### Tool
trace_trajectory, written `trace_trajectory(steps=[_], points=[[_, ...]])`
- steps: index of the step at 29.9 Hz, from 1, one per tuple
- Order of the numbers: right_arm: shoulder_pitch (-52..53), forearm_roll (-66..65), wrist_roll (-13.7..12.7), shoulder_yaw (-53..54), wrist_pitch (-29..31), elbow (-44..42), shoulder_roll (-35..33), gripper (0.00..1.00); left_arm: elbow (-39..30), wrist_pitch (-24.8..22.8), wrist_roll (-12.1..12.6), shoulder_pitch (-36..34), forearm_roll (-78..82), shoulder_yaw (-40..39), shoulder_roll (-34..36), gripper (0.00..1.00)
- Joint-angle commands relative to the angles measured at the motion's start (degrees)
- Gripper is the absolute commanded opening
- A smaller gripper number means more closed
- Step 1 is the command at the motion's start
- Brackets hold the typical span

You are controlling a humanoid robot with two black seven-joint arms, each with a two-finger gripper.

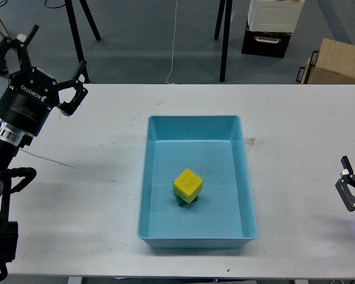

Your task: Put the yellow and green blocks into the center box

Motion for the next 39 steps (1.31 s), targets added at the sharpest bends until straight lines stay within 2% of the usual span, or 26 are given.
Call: trace_trajectory(steps=[1,7,10,21,39], points=[[-1.58,-0.78,-0.01,-1.89,0.00,2.05,0.08,1.00,-4.15,0.00,-0.60,10.94,-7.87,-0.19,-0.18,1.00],[-4.93,-2.80,0.07,-2.33,0.00,4.18,0.25,1.00,-9.96,0.00,-0.60,23.00,-14.57,-0.01,-0.18,1.00],[-5.54,-2.89,0.07,-2.24,0.00,3.91,0.25,1.00,-10.67,0.00,-1.83,26.52,-17.37,1.30,-0.18,1.00],[-6.60,-4.65,0.43,0.65,0.00,3.47,1.83,1.00,-10.31,0.00,-2.89,29.51,-20.55,4.91,-0.18,1.00],[-6.86,-4.56,0.51,2.41,0.00,3.91,2.19,1.00,-10.58,0.00,-2.80,29.78,-20.55,8.07,-0.18,1.00]])
